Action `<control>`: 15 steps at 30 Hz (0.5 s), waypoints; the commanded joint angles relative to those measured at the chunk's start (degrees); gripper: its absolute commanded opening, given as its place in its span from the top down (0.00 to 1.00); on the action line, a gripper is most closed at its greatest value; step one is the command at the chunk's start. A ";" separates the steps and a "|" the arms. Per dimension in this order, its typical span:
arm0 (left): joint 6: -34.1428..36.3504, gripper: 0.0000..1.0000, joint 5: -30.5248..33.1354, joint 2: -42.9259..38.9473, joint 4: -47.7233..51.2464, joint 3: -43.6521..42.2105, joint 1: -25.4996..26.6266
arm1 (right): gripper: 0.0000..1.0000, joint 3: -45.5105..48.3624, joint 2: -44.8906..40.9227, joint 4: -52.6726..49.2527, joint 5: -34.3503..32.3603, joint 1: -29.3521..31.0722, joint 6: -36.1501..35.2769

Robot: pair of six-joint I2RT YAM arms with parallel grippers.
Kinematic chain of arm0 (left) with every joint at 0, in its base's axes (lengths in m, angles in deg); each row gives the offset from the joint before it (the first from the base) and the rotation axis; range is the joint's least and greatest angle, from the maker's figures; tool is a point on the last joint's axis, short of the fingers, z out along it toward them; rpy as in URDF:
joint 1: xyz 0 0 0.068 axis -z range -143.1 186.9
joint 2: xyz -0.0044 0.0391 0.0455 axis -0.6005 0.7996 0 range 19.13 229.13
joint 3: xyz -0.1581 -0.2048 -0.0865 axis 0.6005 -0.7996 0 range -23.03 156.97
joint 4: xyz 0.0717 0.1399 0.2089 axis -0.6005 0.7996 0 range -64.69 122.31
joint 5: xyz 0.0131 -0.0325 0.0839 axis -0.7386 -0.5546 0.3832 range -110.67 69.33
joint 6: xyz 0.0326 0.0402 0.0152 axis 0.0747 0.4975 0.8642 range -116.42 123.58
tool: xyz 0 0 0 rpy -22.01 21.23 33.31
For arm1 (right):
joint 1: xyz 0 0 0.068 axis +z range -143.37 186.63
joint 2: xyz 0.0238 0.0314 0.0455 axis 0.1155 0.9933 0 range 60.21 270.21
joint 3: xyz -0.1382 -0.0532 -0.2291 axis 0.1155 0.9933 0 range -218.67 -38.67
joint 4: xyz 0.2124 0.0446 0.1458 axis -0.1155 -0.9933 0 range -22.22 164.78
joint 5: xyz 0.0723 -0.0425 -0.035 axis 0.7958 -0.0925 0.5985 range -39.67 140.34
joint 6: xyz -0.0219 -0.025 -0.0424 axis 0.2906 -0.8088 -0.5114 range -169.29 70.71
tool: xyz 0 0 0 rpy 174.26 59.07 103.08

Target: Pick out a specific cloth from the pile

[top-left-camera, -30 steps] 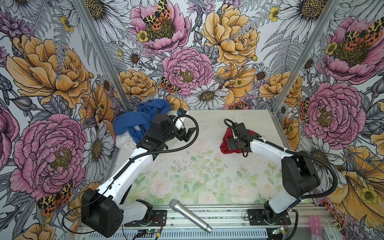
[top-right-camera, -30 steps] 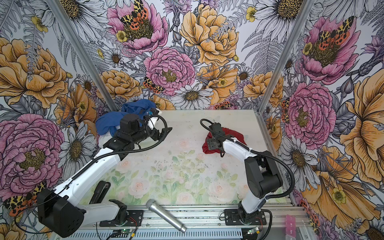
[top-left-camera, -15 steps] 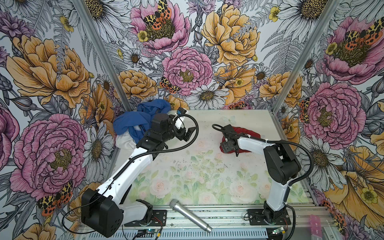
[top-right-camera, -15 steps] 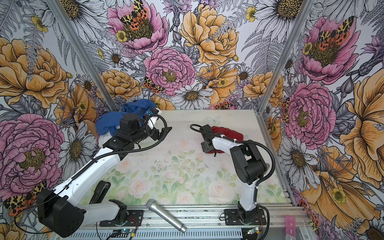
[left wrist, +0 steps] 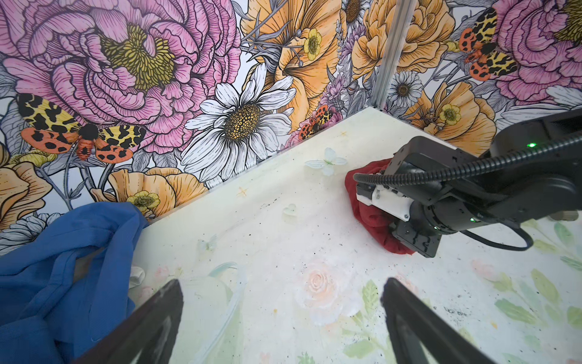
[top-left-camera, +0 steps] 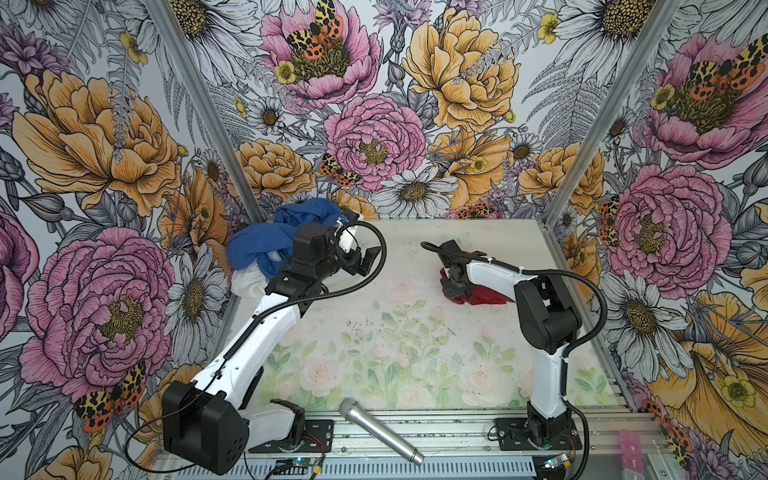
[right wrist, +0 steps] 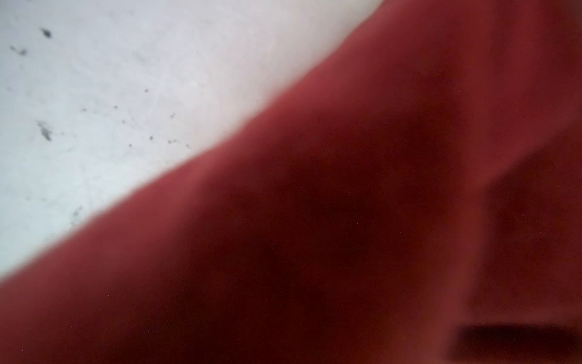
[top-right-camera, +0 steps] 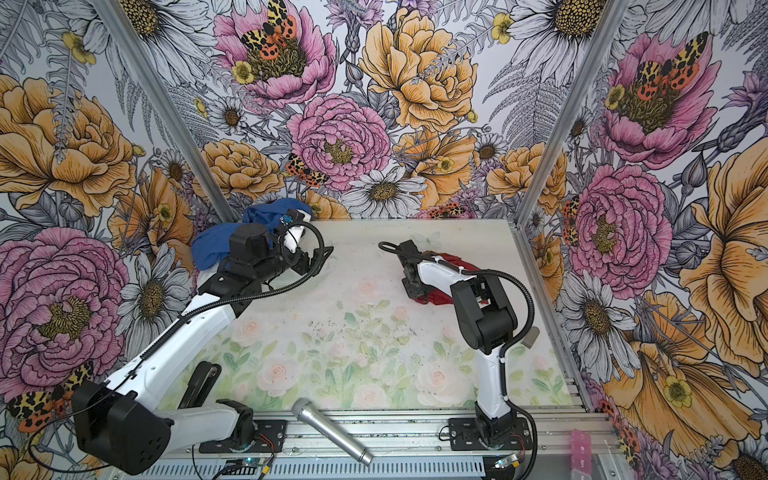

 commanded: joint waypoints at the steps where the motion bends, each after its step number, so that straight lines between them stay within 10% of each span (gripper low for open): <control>1: -0.72 0.01 0.95 -0.53 -0.59 1.40 -0.56 | 1.00 -0.73 -1.32 -0.74 6.81 -1.89 0.42; 15: -1.06 0.01 0.51 -1.06 -0.93 1.35 -2.14 | 1.00 -4.12 -8.12 0.17 43.90 -18.65 9.08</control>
